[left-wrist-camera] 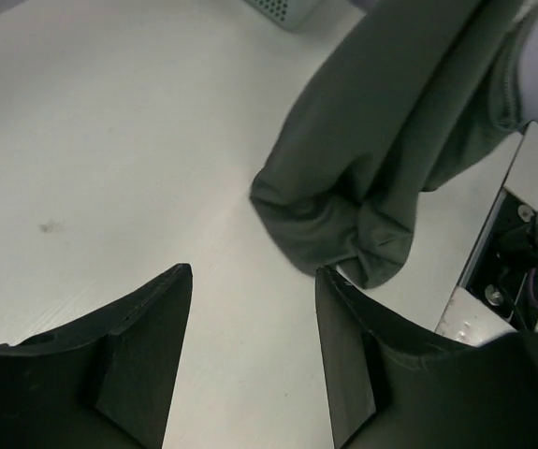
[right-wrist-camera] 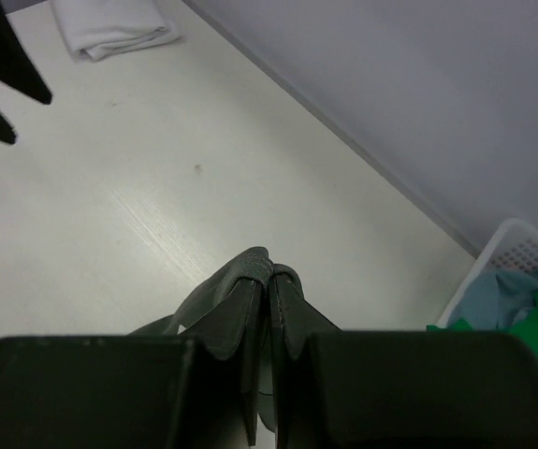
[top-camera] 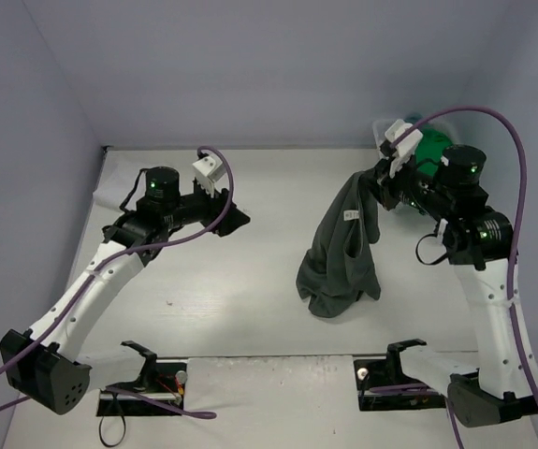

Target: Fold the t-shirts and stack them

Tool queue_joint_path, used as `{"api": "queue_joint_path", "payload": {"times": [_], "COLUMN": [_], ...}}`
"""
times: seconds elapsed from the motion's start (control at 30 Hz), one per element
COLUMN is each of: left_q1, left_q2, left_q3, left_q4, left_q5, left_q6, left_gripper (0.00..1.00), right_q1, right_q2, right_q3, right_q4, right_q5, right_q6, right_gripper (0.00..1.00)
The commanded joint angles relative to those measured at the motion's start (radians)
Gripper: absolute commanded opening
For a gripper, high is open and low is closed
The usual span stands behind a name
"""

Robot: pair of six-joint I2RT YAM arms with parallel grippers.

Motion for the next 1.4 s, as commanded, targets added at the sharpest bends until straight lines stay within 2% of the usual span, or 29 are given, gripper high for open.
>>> {"api": "queue_joint_path", "payload": {"times": [0.0,0.27,0.43,0.53,0.57,0.8,1.07,1.37], "left_q1": [-0.030,-0.123,-0.241,-0.303,-0.346,-0.473,-0.581,-0.642], "left_q2": [-0.017,0.103,0.244,0.315,0.391,0.571,0.752,0.924], "left_q3": [0.076,0.143,0.277,0.340,0.382,0.568,0.777,1.007], "left_q4": [0.170,0.218,0.151,0.122,0.094,0.063,0.008,-0.047], "left_q5": [0.060,0.034,-0.040,-0.075,-0.107,-0.232,-0.419,-0.624], "left_q6": [-0.052,-0.094,-0.016,0.026,0.052,0.093,0.121,0.115], "left_gripper": [0.50,0.50,0.56,0.57,0.57,0.57,0.57,0.56], "right_q1": [0.002,-0.022,-0.039,-0.062,-0.070,-0.090,-0.105,-0.134], "right_q2": [0.072,0.255,0.397,0.445,0.460,0.488,0.465,0.420], "right_q3": [0.087,0.199,0.389,0.443,0.468,0.526,0.529,0.491], "right_q4": [0.104,0.128,0.087,0.074,0.070,0.050,0.039,0.038], "right_q5": [0.106,0.251,0.301,0.311,0.328,0.400,0.397,0.351], "right_q6": [0.046,0.089,0.125,0.138,0.140,0.132,0.155,0.186], "right_gripper": [0.00,0.00,0.00,0.00,0.00,0.00,0.00,0.00]}}
